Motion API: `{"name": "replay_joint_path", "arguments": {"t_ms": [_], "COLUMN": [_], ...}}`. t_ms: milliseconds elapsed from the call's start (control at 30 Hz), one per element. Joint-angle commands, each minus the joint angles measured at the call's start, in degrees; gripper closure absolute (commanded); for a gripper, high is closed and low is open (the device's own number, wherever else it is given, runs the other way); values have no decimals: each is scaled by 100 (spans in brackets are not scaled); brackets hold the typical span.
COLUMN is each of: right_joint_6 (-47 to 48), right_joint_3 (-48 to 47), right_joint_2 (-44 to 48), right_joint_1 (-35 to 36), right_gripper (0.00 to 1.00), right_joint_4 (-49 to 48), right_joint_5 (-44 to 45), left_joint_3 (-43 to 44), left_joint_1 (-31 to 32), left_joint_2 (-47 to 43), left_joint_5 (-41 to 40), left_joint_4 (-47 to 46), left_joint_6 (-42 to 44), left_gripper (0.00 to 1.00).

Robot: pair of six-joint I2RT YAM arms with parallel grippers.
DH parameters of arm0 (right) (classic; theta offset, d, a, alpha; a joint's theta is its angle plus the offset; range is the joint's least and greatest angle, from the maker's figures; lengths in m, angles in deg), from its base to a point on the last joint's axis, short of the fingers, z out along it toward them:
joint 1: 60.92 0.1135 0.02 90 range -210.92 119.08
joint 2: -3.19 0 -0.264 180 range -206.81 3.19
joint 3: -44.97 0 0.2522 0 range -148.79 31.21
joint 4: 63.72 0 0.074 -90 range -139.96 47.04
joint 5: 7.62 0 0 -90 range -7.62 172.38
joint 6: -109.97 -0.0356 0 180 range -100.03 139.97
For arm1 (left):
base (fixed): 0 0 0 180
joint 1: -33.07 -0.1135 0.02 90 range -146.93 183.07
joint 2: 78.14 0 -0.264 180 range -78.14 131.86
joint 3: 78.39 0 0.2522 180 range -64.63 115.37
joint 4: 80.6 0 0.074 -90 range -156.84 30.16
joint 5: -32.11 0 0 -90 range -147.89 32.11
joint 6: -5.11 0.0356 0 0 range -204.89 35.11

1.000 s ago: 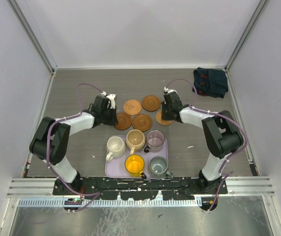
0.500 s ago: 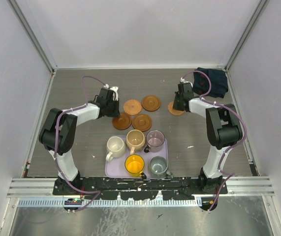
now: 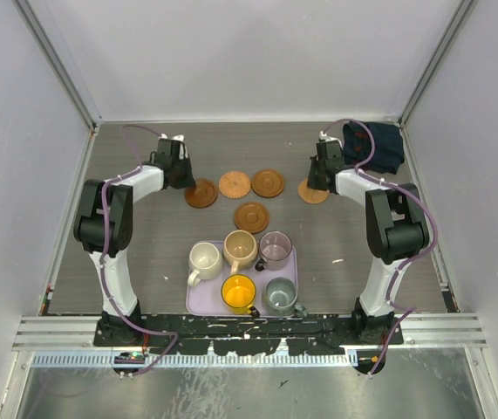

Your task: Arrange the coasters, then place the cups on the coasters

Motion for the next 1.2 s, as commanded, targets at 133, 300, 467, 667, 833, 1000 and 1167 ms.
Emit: {"name": "replay_joint_path", "arguments": {"t_ms": [133,300,467,667,833,1000,1167], "right_joint_6": [215,173,-10,-40,-107,19,214], "right_joint_3": [-474,-660,-553,-349,-52,24,-98], "right_joint_2": [172,312,649,795,1044,1170,1115], "right_joint_1": [-30,-30,-31,-22,43,156,497], "right_gripper": [95,95,94,90,77,66,63], "right_joint_4": [-252,-233,-379,-479,-600,-492,-434], "right_joint_5": [-161,-586,-760,-1180,-1343,-1376,-1123], "left_joint_3": [737,911,958,1097,870,748,375], "left_joint_1": [-338,-589,-746,-878,-919,-921,-911], "left_joint_2": [507,524,440,563,361,90,-230], "left_joint_5": [-326,-70,10,188,475,813,1282], "left_joint_4": [671,676,640,666,389,133,-394], "left_joint_6": [43,-171,-176,-198,-257,-314,-461], "left_gripper": [100,100,100,100,100,100,30]}}
